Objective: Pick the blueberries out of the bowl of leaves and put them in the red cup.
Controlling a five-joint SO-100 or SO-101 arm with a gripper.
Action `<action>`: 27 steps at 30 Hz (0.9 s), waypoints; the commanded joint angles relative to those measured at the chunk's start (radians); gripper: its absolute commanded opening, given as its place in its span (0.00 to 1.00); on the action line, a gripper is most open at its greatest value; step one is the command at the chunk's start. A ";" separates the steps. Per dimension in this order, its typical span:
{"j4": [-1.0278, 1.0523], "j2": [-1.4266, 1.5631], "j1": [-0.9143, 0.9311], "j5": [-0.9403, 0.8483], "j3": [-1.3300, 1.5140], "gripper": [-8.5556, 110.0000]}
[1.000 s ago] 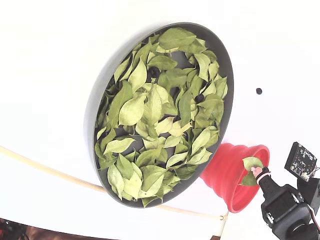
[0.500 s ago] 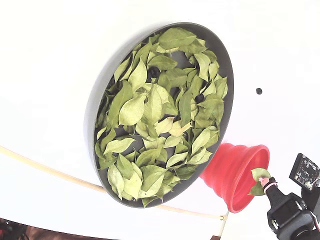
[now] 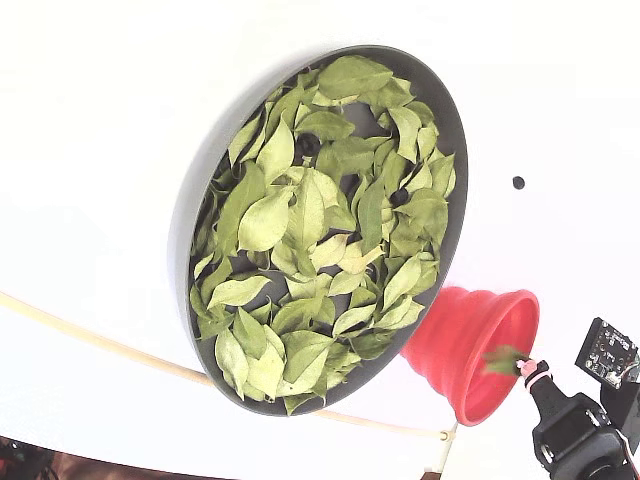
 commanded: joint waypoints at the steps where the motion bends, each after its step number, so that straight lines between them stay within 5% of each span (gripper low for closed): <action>1: -0.035 0.012 0.041 -0.003 -0.031 0.23; 27: 0.015 0.072 -0.087 0.091 -0.011 0.21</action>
